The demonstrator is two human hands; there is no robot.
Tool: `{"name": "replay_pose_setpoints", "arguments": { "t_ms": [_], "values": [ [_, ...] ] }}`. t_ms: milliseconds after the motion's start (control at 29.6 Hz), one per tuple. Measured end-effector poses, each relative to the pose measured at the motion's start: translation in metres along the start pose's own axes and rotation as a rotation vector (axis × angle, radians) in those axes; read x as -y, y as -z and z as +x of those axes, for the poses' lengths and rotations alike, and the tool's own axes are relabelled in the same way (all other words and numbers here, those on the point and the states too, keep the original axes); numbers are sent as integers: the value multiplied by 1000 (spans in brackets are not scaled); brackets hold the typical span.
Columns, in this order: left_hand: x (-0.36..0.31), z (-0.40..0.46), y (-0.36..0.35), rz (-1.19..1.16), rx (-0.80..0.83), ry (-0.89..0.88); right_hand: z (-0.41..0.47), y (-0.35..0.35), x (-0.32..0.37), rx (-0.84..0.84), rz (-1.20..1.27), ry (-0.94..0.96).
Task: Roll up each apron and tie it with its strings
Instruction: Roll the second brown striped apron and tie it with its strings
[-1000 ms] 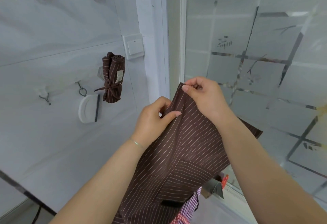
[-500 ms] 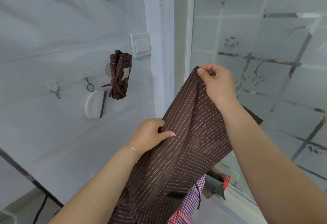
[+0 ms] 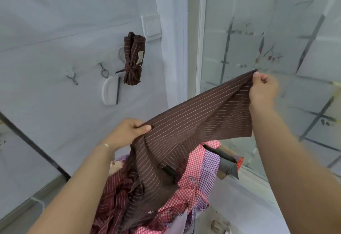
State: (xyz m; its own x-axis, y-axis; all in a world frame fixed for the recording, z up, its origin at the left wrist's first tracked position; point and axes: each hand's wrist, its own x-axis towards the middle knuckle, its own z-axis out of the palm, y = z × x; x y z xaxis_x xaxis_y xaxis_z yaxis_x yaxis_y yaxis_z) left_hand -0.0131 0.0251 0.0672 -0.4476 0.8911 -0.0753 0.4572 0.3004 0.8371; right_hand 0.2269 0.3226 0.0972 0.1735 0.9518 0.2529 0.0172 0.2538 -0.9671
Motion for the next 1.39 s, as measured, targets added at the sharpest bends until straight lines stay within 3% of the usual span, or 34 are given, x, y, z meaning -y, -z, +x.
{"name": "replay_pose_setpoints", "arguments": {
  "t_ms": [101, 270, 439, 574, 710, 811, 912, 1014, 1149, 1284, 1385],
  "values": [
    [-14, -19, 16, -168, -10, -79, -8, 11, -28, -41, -27, -89],
    [-38, -50, 11, -45, 62, -147, -23, 22, -70, -61, -39, -250],
    [-71, -72, -3, 36, 328, -112, -27, 34, -99, 49, -107, -341],
    [-91, -85, -40, -136, 521, -60, -22, 53, -124, 144, -236, -435],
    [-92, -89, -82, -186, 617, 35, -14, 79, -143, 233, -406, -460],
    [-72, -88, -101, -186, 573, 144, -5, 86, -149, 281, -471, -490],
    [-29, -91, -114, 44, 553, 296, -6, 90, -162, 304, -478, -543],
    [27, -96, -118, 250, 692, 469, -16, 84, -173, 333, -432, -605],
    [91, -104, -109, 260, 548, 623, -27, 62, -196, 281, -259, -733],
    [125, -100, -102, 177, 177, 575, -43, 31, -208, 388, -222, -656],
    [150, -88, -89, 305, 57, 533, -51, -4, -210, 501, -253, -596]
  ]
}}
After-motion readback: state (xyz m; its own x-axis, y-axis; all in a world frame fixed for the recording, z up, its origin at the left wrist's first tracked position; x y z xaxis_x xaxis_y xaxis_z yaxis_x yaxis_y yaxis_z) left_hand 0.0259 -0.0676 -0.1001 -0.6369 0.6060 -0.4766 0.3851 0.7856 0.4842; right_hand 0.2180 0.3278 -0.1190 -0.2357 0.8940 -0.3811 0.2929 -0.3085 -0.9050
